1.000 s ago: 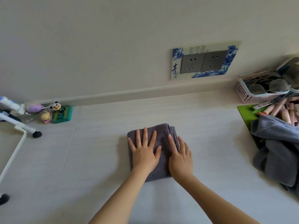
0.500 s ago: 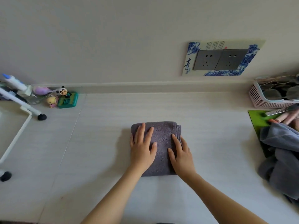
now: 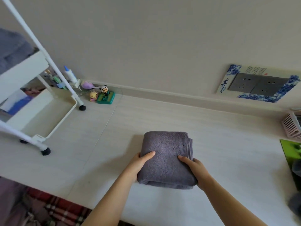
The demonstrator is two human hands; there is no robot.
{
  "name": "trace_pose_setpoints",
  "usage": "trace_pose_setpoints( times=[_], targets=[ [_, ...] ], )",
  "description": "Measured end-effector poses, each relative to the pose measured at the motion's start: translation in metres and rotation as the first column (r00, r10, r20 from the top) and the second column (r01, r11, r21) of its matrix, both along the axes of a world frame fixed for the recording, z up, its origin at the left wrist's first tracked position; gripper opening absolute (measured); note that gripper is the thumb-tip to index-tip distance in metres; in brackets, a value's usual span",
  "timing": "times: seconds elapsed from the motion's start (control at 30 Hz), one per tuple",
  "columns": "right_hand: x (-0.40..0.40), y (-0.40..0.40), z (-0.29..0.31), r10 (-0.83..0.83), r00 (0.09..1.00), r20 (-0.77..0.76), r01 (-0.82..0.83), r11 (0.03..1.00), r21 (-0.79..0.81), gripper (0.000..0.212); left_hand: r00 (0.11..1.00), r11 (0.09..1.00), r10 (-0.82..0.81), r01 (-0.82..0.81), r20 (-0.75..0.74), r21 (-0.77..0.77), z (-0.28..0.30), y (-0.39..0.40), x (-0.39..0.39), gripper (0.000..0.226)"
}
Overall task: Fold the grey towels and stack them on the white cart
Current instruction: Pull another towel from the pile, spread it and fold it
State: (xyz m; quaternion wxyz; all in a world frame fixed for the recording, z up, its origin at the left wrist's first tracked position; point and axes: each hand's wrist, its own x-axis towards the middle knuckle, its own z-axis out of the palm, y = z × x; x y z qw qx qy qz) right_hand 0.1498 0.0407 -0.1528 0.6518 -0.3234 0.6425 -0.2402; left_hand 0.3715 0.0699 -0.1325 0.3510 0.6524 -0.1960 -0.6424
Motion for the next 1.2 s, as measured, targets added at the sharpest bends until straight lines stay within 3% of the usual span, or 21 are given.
trace_pose_setpoints(
  times=[0.13,0.27,0.43,0.6,0.8,0.9,1.2],
  targets=[
    [0.040,-0.003,0.013,0.093,0.990,0.105,-0.088,0.995,-0.049,0.052,0.994,0.992,0.100,-0.096,0.044,-0.088,0.006,0.013,0.040,0.062],
    [0.097,-0.014,0.034,0.230,0.966,0.117,-0.214,0.967,-0.135,0.079,0.975,0.968,0.206,-0.189,0.086,-0.167,0.019,0.026,0.091,0.072],
    [0.179,-0.035,0.059,0.366,0.929,0.062,-0.337,0.901,-0.273,0.048,0.934,0.916,0.328,-0.279,0.139,-0.287,0.040,0.030,0.164,0.071],
    [0.278,-0.073,0.085,0.466,0.883,0.056,-0.413,0.827,-0.383,0.060,0.852,0.834,0.456,-0.310,0.256,-0.456,0.063,0.019,0.243,0.081],
    [0.354,-0.121,0.105,0.576,0.818,0.008,-0.510,0.731,-0.454,0.064,0.705,0.771,0.587,-0.339,0.397,-0.539,0.081,-0.009,0.291,0.076],
    [0.390,-0.143,0.115,0.654,0.749,-0.109,-0.619,0.630,-0.469,0.059,0.629,0.750,0.643,-0.401,0.436,-0.527,0.082,-0.020,0.308,0.076],
    [0.487,-0.190,0.124,0.740,0.375,-0.559,-0.884,0.105,-0.455,0.055,0.360,0.577,0.811,-0.626,0.462,-0.525,0.065,-0.048,0.332,0.077]
  ],
)
